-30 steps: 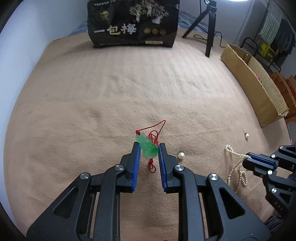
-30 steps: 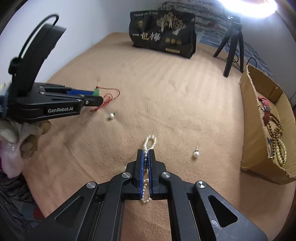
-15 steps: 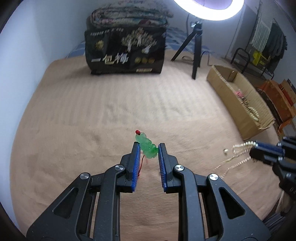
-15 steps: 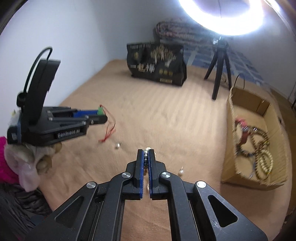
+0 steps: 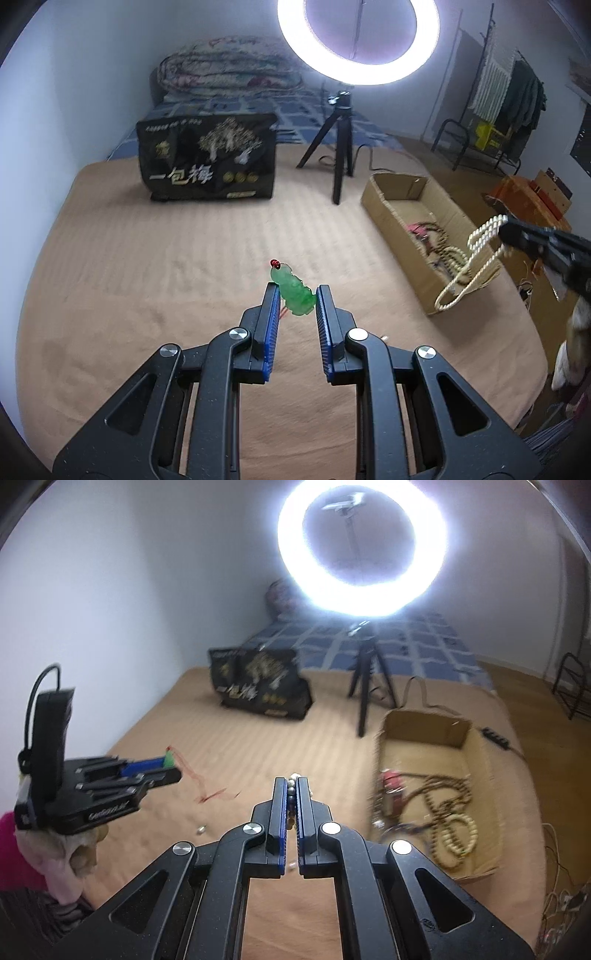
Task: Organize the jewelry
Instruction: 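Lift and carry the pendant with the left tool while the right carries the pearls to the box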
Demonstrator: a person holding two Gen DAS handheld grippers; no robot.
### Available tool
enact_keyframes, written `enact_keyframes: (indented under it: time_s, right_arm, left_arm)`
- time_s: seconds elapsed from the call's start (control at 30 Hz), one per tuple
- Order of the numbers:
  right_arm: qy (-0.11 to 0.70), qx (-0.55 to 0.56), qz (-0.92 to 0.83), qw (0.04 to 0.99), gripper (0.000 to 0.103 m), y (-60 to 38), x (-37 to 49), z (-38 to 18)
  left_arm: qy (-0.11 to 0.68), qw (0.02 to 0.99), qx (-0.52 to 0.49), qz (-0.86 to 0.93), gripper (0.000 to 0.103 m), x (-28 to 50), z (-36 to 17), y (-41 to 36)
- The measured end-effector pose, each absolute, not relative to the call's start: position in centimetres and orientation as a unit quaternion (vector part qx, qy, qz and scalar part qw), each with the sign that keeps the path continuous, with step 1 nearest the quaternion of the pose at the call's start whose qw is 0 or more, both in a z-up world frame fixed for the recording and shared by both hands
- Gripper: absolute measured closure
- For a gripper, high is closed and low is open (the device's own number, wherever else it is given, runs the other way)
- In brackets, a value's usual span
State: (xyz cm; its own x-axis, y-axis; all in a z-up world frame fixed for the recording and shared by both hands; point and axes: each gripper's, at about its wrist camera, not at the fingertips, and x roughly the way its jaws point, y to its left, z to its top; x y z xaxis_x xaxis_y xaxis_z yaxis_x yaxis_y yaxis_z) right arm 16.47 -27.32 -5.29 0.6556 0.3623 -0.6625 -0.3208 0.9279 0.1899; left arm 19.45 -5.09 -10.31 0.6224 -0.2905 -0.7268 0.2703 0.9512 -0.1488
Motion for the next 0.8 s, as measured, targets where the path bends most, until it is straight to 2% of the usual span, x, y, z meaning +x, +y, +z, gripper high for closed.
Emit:
enact_keyframes:
  time_s: [0.33,0.8]
  right_arm:
    - [0.342,0.05,0.136,0.929,0.1,-34.0,18.5,-2.6]
    - [0.335,0.053,0.103,0.935,0.1,-38.5,21.7,-3.4]
  left_arm:
    - [0.386,0.902,0.008,-0.194,0.084,20.1,-8.5,-9.8]
    - [0.364,0.901,0.01,-0.236,0.084,25.7,-6.5,-17.4]
